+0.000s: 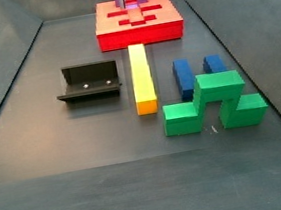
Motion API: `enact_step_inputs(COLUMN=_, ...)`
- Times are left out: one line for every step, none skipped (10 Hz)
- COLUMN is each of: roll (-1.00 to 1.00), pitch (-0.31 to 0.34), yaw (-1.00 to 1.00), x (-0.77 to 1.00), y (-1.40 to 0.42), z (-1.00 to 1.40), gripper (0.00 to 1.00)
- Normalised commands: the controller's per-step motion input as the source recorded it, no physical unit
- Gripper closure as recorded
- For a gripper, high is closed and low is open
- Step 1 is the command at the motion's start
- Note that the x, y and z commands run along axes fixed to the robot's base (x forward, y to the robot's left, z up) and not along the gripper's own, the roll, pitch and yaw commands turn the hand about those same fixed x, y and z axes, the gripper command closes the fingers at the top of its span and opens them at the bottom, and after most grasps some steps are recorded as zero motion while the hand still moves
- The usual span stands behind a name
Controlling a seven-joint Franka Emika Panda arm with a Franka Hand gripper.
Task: Pick up the blue object. Move up. Place the blue object on the fixture. Regrasp the blue object. Move to above the board. Insert the blue object.
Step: Pick up the blue object.
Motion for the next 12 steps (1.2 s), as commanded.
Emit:
enact_step_inputs(roll=0.0, pitch=-0.116, yaw=0.0, x=0.0, y=-0.43, z=-0.32, gripper=0.0)
enact_step_inputs(roll=0.11, pitch=-0.22, yaw=0.0, x=-0.08, y=-0.91, z=-0.72, gripper=0.0)
enact_step_inputs(roll=0.05, pitch=-0.2, yaw=0.0, x=-0.02, y=-0.82, z=-0.82, gripper=0.0)
enact_step_inputs(roll=0.04, pitch=-0.177, yaw=0.0, x=-0.18, y=-0.48, z=-0.9, gripper=0.0)
enact_step_inputs(roll=0.0, pitch=-0.213, yaw=0.0, x=-0.31, y=-0.11, z=-0.85, gripper=0.0)
enact_step_inputs(roll=0.0, pitch=-0.216, yaw=0.0, x=-0.25, y=0.0, z=-0.86, gripper=0.0)
enact_step_inputs(roll=0.03, pitch=-0.2, yaw=-0.02, x=-0.29, y=0.05, z=-0.87, gripper=0.0)
enact_step_inputs(roll=0.0, pitch=-0.223, yaw=-0.04, x=-0.33, y=0.04, z=-0.83, gripper=0.0)
enact_step_inputs(roll=0.0, pitch=-0.231, yaw=-0.06, x=-0.22, y=0.0, z=-0.8, gripper=0.0)
enact_step_inputs(roll=0.0, pitch=-0.234, yaw=-0.07, x=-0.25, y=0.0, z=-0.76, gripper=0.0)
enact_step_inputs(roll=0.0, pitch=-0.204, yaw=-0.05, x=-0.23, y=0.0, z=-0.65, gripper=0.0)
enact_step_inputs(roll=0.0, pitch=-0.18, yaw=-0.04, x=-0.12, y=0.01, z=-0.59, gripper=0.0)
